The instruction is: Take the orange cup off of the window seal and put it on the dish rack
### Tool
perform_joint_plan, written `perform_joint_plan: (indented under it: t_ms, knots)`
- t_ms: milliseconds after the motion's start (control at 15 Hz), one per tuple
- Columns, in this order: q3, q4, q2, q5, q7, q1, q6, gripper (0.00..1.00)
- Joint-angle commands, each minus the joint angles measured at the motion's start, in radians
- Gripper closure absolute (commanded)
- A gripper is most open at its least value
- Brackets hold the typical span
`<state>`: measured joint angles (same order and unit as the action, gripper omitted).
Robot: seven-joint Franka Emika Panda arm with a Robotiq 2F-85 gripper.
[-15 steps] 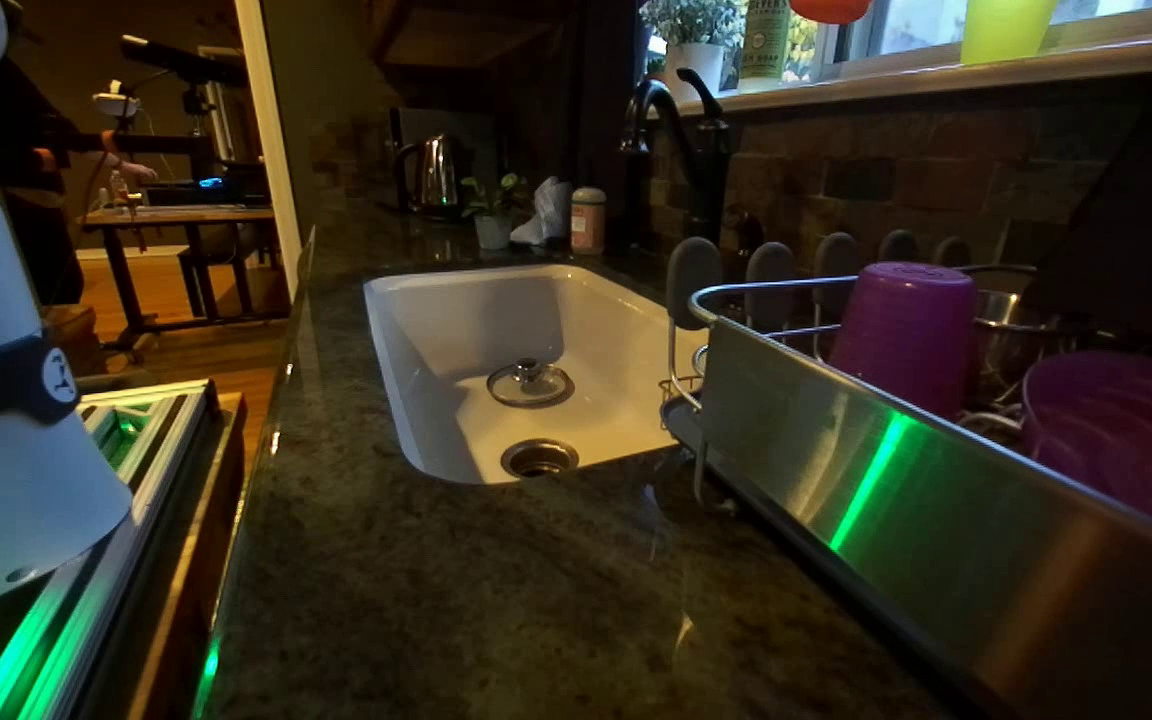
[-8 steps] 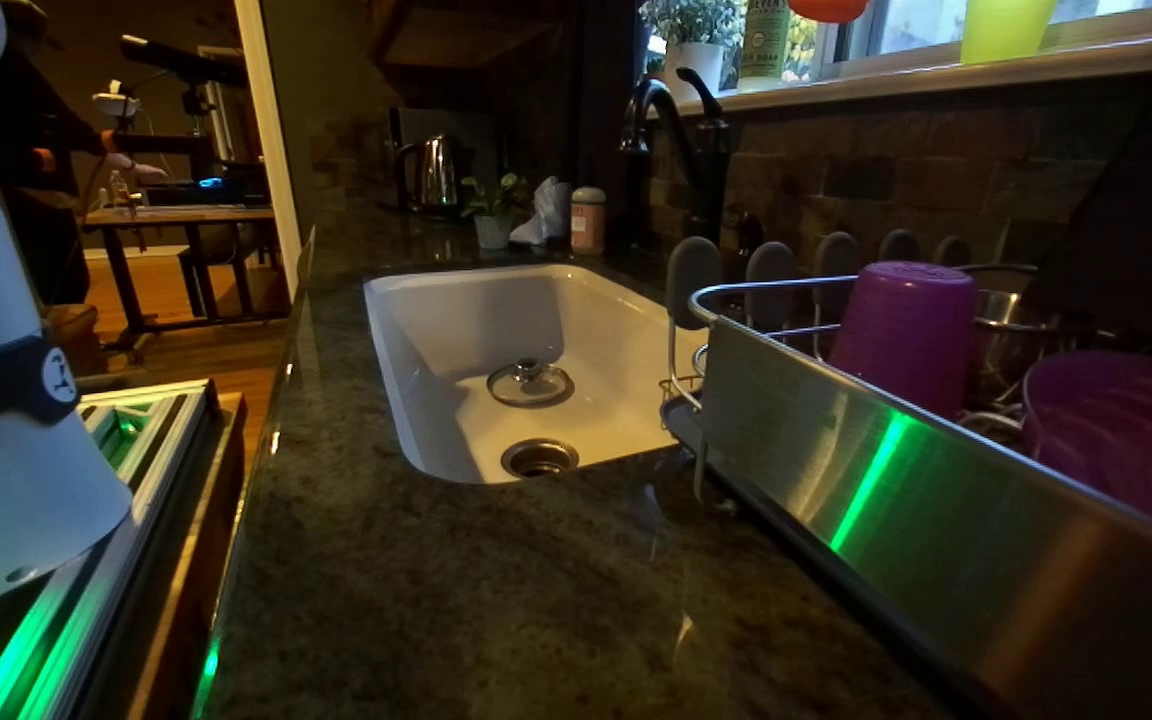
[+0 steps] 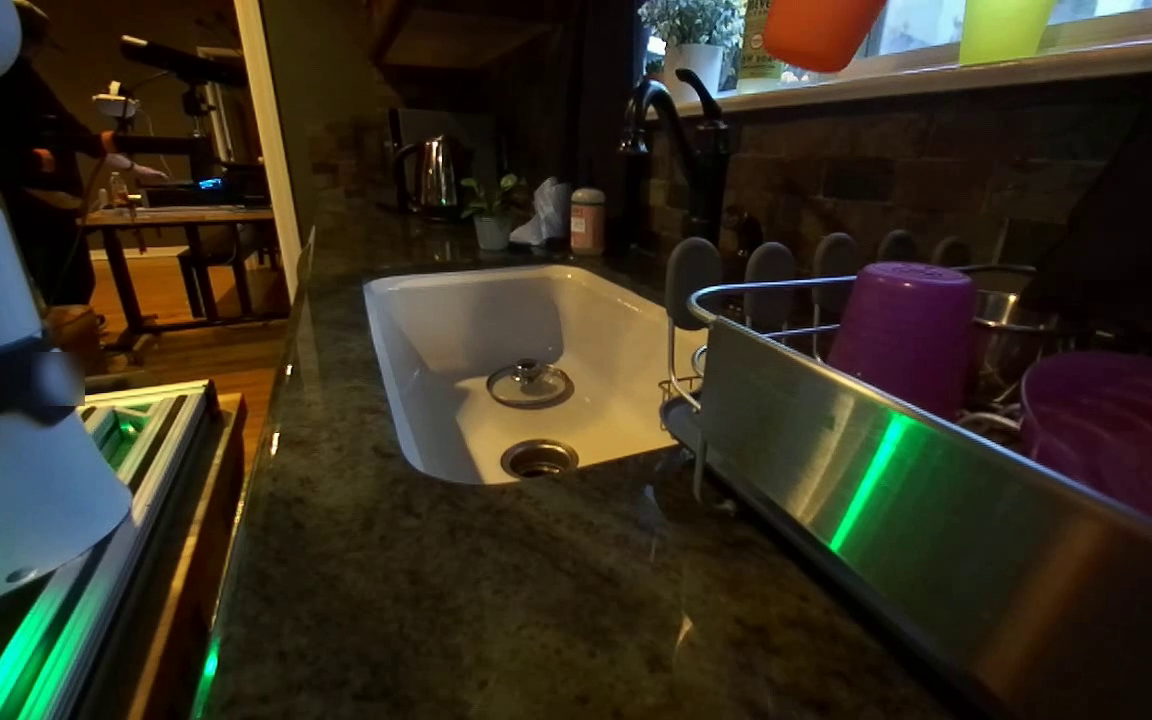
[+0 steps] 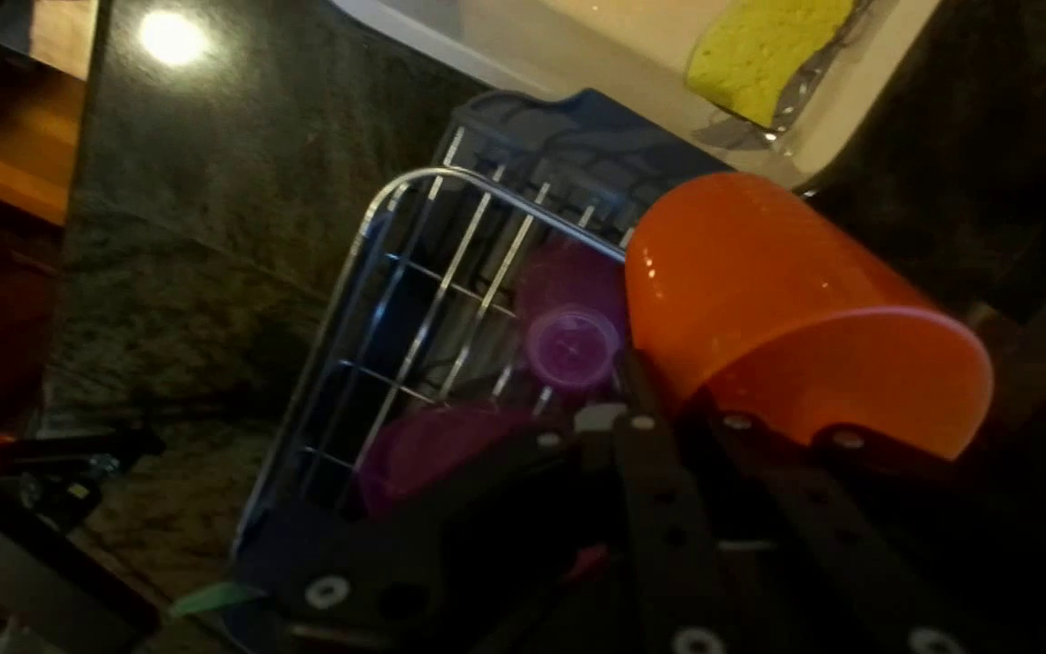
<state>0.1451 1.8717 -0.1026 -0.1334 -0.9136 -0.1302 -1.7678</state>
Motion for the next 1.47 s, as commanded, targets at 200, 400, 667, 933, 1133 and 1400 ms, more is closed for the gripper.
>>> perform_joint_plan:
  t_ms: [200, 400, 667, 933, 1133, 1400]
  knots:
    - [0.025, 0.361, -0.164, -0.016, -0.151, -0.095, -0.180, 0.99]
    - [0.031, 0.447, -0.195, -0.078, -0.243, -0.153, -0.323, 0.99]
    - [0.027, 0.504, -0.198, -0.127, -0.321, -0.205, -0.412, 0.99]
    - [0.016, 0.531, -0.172, -0.117, -0.354, -0.203, -0.472, 0.99]
    - [0.006, 0.537, -0.141, -0.120, -0.386, -0.203, -0.534, 0.99]
    - [0.005, 0.536, -0.095, -0.095, -0.409, -0.191, -0.533, 0.99]
